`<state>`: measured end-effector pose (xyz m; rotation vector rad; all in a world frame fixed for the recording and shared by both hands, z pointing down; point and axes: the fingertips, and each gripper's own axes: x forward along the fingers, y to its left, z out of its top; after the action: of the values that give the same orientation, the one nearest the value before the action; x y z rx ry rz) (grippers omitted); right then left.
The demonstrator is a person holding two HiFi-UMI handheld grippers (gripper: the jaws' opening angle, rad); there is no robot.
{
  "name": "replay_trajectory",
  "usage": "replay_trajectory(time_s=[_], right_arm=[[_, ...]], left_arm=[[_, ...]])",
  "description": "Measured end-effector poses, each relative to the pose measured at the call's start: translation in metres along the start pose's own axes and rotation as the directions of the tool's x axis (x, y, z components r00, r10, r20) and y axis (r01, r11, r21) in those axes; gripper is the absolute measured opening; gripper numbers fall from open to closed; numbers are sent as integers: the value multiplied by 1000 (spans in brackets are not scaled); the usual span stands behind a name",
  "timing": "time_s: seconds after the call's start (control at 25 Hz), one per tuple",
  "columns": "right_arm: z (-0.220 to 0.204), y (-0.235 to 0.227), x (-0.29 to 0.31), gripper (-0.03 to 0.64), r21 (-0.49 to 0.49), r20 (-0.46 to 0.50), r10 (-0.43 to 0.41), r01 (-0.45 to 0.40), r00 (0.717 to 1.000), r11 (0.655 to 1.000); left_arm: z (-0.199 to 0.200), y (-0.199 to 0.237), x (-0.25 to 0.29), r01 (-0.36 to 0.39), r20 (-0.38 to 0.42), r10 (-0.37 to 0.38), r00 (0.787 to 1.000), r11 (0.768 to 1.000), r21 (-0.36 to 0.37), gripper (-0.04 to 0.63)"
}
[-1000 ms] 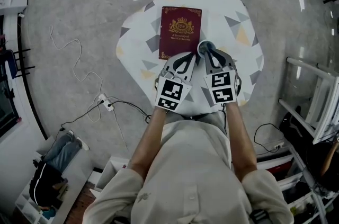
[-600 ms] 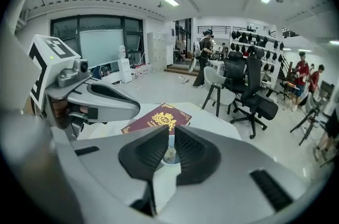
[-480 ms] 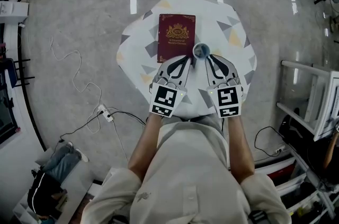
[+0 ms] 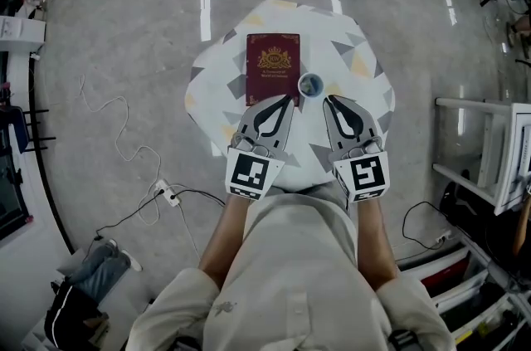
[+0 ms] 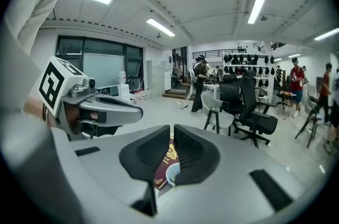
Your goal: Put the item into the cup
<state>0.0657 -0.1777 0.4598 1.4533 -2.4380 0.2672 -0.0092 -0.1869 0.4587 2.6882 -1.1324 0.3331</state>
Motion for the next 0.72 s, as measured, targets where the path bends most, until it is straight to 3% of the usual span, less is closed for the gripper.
replay_trajectory(time_s=[0.72], right_arm=[[39,9,-29,26,-31,81,-55,58,995,998]], left_arm=[[39,-7,-22,22,98,-27,995,998,52,12]])
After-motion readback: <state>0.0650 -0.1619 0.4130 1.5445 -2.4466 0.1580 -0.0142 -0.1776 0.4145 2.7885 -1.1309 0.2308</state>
